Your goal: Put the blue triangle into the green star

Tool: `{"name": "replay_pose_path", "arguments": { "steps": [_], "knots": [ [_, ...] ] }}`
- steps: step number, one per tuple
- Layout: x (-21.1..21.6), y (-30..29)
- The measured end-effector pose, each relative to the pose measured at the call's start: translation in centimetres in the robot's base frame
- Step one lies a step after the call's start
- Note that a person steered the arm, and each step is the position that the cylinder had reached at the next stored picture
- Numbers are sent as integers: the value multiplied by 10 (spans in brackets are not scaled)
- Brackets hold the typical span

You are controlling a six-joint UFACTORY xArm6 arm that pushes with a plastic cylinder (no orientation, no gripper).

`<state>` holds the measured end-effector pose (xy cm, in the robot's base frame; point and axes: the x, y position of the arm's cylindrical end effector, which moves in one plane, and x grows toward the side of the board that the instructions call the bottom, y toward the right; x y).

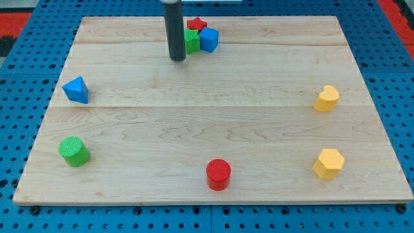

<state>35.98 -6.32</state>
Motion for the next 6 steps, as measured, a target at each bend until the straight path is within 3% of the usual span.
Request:
{"name": "replay_pose_path", "arguments": {
  "steps": [1,2,3,4,5,6],
  "knots": [
    [101,-109],
    [96,-225],
    [48,-180],
    [43,-102],
    [34,-72],
    [-14,-51]
  ]
}}
